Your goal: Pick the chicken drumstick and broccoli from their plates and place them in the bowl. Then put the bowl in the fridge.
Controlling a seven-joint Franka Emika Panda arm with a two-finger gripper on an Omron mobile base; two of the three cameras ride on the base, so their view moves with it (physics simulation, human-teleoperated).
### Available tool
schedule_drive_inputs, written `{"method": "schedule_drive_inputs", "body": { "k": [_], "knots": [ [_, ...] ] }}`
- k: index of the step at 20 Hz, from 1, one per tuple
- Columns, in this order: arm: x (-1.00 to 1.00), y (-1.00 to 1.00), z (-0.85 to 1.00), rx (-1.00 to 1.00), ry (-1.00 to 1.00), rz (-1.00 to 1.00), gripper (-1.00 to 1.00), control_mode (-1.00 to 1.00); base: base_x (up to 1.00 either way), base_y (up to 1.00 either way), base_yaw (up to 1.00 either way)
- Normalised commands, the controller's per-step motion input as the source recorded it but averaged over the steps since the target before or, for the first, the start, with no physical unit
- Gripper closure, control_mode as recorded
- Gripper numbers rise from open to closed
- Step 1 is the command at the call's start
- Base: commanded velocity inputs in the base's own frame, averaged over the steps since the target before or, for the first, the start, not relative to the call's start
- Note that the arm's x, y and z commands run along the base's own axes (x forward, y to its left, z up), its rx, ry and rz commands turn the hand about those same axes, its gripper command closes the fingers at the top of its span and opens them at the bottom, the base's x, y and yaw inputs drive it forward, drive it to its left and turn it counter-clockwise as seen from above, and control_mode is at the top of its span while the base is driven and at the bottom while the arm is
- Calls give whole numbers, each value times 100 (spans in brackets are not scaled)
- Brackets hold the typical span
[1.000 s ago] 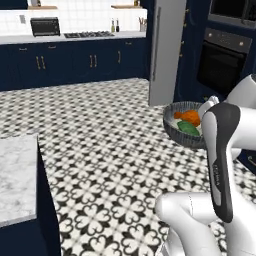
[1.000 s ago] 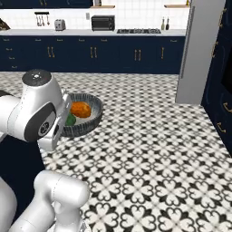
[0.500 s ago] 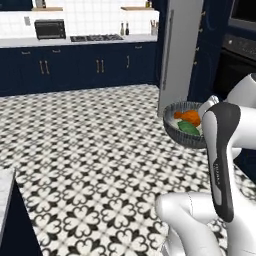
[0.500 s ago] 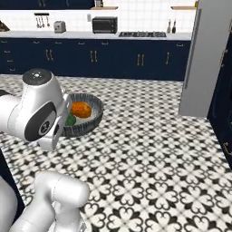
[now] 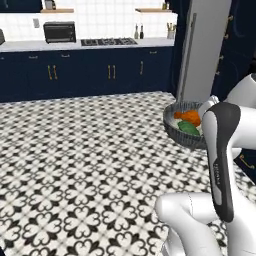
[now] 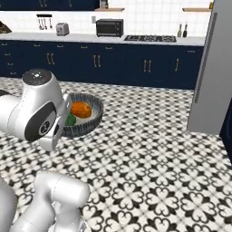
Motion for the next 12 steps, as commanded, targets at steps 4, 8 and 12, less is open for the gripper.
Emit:
{"method": "schedule_drive_inputs", "body": {
  "k": [4, 8, 12],
  "knots": [
    [0, 0, 0, 0, 0, 0, 100, 100, 100, -19, 13],
    [0, 0, 0, 0, 0, 0, 100, 100, 100, -20, 7],
    [0, 0, 0, 0, 0, 0, 100, 100, 100, -1, 0]
  ]
}}
